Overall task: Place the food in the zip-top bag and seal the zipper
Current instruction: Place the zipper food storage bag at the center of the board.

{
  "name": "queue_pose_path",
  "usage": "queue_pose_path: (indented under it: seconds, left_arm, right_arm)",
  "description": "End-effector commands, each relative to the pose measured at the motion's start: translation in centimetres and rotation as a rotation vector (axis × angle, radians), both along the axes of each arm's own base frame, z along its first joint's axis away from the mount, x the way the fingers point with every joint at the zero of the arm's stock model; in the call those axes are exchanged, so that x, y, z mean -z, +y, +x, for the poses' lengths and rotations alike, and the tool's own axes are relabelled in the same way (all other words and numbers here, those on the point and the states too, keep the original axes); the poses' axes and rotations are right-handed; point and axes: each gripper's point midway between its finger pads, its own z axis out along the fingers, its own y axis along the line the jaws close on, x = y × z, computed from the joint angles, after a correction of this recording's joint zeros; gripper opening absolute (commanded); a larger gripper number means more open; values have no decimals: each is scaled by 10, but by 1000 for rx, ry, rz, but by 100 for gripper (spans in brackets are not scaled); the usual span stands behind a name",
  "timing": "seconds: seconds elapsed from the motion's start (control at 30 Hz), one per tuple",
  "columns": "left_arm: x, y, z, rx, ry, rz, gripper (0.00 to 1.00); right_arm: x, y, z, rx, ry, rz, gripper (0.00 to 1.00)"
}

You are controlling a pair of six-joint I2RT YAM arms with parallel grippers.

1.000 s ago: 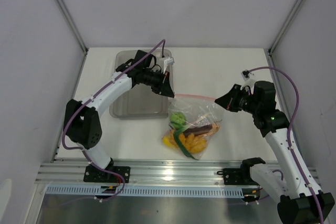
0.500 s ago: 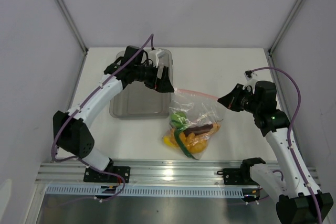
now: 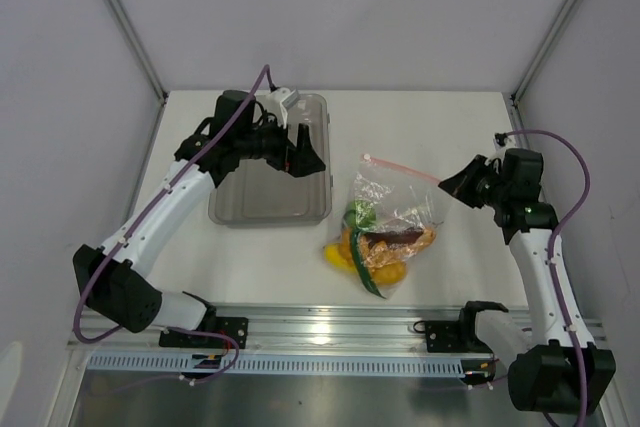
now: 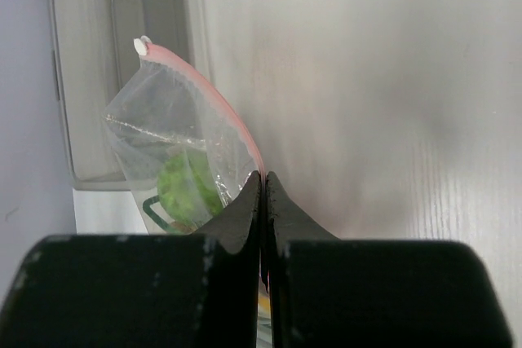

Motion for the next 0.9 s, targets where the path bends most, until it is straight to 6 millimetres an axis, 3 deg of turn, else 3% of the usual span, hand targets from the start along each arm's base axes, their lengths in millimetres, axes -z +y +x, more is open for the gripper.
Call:
queue_pose_path:
  seconds: [0.0,0.1,0.47,0.63,0.77,0.87]
  left_arm:
    - [-10,1,-5,-3,-20,-44,100]
    - [-9,-2,-13,11,-12,-73,99]
    - [-44,-7,-54,93,-92,-203,99]
    - [-37,-7,-69,127,-75,-207,100]
    - [-37,-4,-75,132,-90,-204,100]
    - [-27,-3,-83,151,-51,-199,99]
  right_arm:
    - [-15,-14,22,74,-46,10,0]
    - [-5,-19,39,108,-27,15,0]
    - [51,-51,109,235,51,-68,0]
    - [67,-54,134,214,61,-74,0]
    - [81,-59,145,209,71,-76,0]
    - [99,-63,150,203,103,-99,0]
